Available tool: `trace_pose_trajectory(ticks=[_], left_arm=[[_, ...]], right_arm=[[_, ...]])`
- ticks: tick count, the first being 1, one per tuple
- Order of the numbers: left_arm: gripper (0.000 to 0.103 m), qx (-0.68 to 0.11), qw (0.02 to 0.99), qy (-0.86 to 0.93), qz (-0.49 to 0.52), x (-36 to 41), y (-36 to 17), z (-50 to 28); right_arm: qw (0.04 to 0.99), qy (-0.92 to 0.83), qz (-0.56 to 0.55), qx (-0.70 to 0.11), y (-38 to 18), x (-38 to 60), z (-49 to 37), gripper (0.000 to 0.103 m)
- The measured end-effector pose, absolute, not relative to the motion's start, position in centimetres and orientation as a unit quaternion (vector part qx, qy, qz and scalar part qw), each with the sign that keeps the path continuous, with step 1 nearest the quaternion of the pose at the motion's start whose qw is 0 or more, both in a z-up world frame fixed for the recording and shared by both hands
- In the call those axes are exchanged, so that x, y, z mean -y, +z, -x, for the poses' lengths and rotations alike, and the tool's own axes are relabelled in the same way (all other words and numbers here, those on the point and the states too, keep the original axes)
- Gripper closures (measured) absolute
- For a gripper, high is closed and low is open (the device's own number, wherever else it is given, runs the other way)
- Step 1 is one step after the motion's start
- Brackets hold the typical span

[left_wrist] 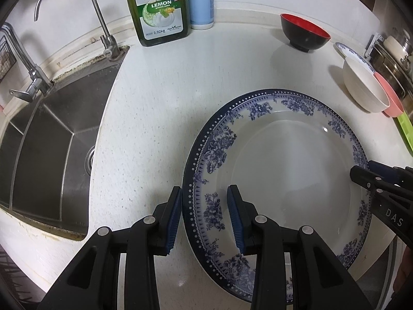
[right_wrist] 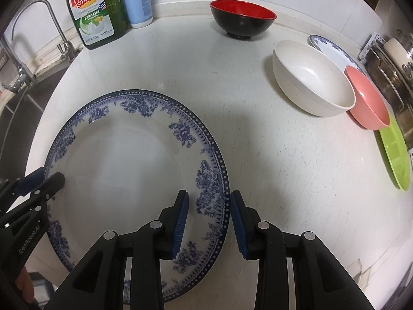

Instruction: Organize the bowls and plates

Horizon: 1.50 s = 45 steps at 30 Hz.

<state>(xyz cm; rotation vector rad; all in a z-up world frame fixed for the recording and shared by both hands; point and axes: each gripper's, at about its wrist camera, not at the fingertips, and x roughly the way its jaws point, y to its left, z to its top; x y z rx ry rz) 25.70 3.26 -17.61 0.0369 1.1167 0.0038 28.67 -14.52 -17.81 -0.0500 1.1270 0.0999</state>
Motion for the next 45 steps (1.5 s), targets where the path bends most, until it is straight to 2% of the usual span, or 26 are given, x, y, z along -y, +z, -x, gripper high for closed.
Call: trace_pose_trajectory(ticks=[22, 24, 26, 28, 38, 45], left_arm=[[0.064, -0.53, 0.847, 0.005, -0.034, -2.7, -18.3, -25.3], [0.059, -0.523, 0.851, 0.011, -0.049, -2.6, -18.1, -25.2], [0.047, -0.512, 0.857, 0.017, -0.057, -2.7, -17.7, -25.1], [0.044, -0.498, 0.865, 0.02, -0.058, -2.9, -17.0, -24.9], [0.016, -0.443, 0.895, 0.0, -0.055, -3.2, -13.2, -23.8], [0.009, -0.401, 0.913, -0.02, -0.069, -3.1, -10.5, -23.0]], right_arm=[[0.844, 0.052, 0.02, -0.534, -18.3, 14.7, -28.3, 0.068], [0.848, 0.047, 0.025, -0.527, -18.0, 14.8, -28.2, 0.067], [0.853, 0.043, 0.023, -0.519, -17.5, 15.0, -28.0, 0.067], [0.859, 0.04, 0.015, -0.511, -16.8, 15.3, -27.8, 0.066], [0.891, 0.023, -0.009, -0.453, -13.0, 15.9, -25.4, 0.044], [0.908, -0.004, -0.027, -0.419, -11.0, 16.5, -23.3, 0.031]])
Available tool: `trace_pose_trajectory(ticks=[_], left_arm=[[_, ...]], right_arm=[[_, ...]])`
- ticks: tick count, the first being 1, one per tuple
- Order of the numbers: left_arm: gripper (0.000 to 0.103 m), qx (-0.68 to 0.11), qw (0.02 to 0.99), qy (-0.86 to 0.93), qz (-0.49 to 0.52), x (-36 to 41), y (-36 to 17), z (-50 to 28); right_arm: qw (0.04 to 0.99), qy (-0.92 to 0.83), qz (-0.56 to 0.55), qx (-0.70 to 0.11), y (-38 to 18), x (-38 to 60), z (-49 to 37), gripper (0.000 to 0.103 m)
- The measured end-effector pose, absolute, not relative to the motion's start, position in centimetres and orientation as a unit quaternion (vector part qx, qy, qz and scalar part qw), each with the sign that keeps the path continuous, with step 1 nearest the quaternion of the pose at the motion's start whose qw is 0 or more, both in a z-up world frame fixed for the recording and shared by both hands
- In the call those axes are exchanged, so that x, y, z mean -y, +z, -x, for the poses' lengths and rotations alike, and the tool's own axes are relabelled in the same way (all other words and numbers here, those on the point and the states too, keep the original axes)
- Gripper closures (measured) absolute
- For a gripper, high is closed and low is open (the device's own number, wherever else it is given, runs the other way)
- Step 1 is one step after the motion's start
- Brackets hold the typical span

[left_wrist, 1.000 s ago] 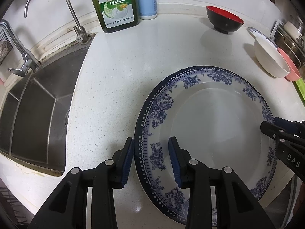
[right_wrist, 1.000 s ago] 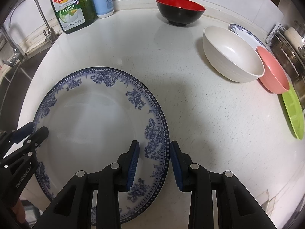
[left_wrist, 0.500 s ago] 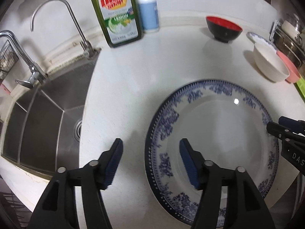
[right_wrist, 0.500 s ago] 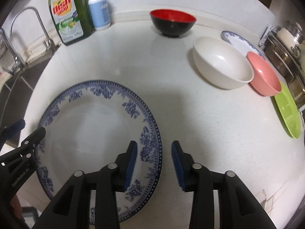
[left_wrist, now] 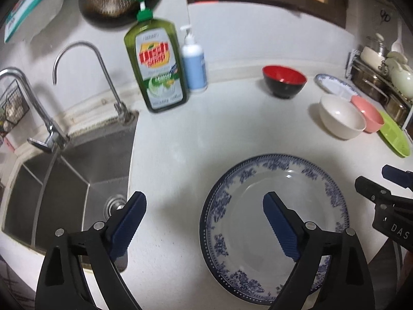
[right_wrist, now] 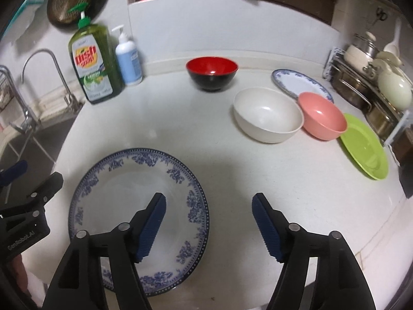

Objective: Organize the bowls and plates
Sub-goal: 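Open the left tool and lift it off the plate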

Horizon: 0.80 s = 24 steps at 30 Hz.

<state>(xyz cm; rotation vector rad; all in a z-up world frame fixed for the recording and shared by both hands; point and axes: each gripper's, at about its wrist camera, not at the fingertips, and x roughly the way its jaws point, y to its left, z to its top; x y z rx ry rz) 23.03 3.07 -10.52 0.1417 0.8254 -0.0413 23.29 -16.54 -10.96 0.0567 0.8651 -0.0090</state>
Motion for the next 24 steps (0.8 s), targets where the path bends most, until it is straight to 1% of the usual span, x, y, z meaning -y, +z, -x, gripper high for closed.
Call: trace_pose_trajectory(ticks=[9, 19, 24], left_arm=[[0.002, -0.349, 0.932, -0.041, -0.086, -2.1, -7.7, -22.0], [0.0, -0.316, 0.943, -0.056, -0.092, 0.5, -5.5, -22.4], [0.0, -0.307, 0.946, -0.057, -0.088, 2.7, -4.7, -23.7]], right_arm=[[0.926, -0.05, -0.032, -0.374, -8.8, 17.8, -21.3, 0.023], [0.943, -0.076, -0.03, -0.322, -6.3, 20.9, -21.1, 0.022], [0.946, -0.065, -0.037, -0.314, -5.9, 22.9, -22.3, 0.022]])
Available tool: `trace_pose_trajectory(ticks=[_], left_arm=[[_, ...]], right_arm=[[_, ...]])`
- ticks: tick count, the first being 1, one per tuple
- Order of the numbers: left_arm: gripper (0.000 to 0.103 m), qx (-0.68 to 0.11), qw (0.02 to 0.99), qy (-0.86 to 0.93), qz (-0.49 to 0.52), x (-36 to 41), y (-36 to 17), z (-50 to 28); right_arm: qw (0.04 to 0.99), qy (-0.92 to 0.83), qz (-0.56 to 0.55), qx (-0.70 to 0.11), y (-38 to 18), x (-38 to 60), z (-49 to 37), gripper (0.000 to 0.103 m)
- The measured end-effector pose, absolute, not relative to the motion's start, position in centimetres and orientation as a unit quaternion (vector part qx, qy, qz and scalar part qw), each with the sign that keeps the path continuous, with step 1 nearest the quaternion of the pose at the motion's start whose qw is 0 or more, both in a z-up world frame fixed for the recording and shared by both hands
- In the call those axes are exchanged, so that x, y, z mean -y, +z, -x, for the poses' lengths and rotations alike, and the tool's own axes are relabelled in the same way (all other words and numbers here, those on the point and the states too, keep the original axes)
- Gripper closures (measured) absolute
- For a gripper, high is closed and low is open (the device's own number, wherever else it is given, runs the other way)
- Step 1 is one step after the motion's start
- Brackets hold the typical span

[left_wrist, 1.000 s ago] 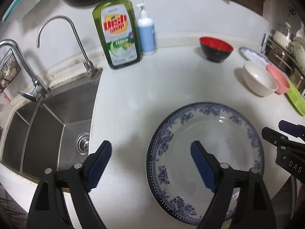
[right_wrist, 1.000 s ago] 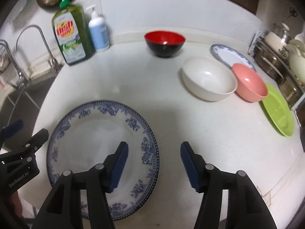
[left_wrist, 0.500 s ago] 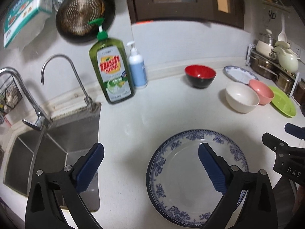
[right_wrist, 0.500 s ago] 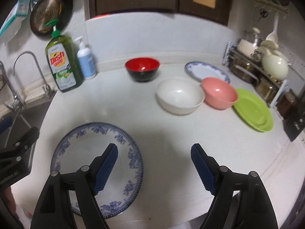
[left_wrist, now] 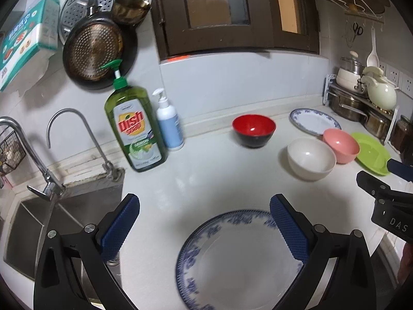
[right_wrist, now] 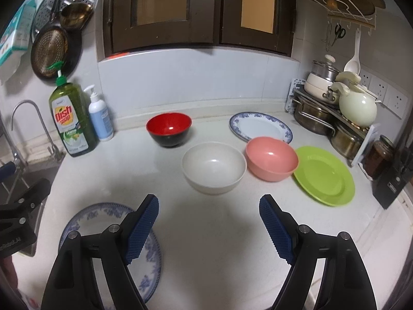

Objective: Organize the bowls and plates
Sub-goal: 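Open the left tool and lift it off the plate, then move the left tool to the rim of the white bowl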

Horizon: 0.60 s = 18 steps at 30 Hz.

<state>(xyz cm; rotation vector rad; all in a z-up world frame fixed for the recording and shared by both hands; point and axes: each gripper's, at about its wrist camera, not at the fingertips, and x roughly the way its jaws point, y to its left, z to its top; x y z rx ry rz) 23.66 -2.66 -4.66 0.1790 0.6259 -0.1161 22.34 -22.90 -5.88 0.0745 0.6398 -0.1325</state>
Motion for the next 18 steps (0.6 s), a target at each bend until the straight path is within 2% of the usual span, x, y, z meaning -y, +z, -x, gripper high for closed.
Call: trace_pose_trajectory(ticks=[18], left_arm=[[0.001, -0.328, 0.938, -0.073, -0.09, 11.2, -5.9, -30.4]], right_arm=[[0.926, -0.016, -0.089, -0.366, -9.1, 30.3, -29.1, 0.023]])
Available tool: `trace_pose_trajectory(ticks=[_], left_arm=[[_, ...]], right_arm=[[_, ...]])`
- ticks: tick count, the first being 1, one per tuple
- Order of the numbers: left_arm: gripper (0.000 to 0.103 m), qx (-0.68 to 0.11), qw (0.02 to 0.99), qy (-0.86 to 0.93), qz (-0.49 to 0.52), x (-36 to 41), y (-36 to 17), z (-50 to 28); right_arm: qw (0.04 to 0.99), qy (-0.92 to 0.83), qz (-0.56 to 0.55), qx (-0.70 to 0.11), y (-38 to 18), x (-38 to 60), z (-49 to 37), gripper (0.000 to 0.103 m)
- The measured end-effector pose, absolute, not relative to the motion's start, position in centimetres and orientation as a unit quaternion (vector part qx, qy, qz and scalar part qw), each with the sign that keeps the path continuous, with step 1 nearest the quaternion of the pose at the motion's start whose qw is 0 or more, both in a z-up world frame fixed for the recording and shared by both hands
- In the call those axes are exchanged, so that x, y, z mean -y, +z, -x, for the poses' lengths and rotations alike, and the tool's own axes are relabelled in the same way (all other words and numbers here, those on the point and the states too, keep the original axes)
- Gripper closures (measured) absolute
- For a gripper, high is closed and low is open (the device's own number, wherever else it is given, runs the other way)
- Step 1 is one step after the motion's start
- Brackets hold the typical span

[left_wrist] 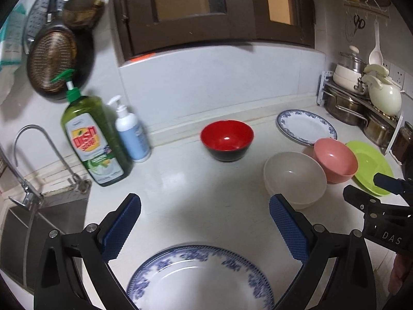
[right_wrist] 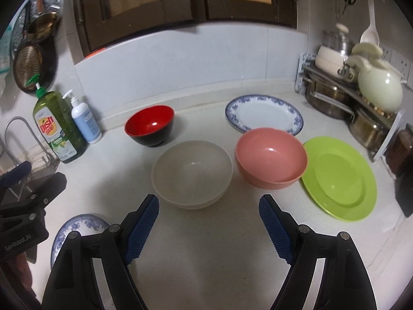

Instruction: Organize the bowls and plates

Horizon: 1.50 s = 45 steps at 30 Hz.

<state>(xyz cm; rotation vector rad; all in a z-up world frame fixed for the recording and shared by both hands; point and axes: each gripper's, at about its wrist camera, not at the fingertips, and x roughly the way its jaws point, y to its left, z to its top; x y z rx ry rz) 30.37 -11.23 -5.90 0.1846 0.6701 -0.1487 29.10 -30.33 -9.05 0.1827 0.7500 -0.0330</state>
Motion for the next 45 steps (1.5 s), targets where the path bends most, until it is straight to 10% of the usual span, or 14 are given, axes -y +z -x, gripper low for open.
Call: trace_pose_trajectory(ticks=[27, 45], left_arm=[[0.024, -0.444, 0.864, -0.187, -0.147, 19.9, -13.5, -42.1], [0.076, -0.507, 0.824, -0.228, -0.11, 20.9, -16.4, -44.7]], right_arm=[[0.878, 0.008, -0.161, -0.451, -15.0, 33.5, -37.0, 0.058], [0.866, 0.001, -0.158, -0.475, -16.1, 33.6, -38.5, 0.086]])
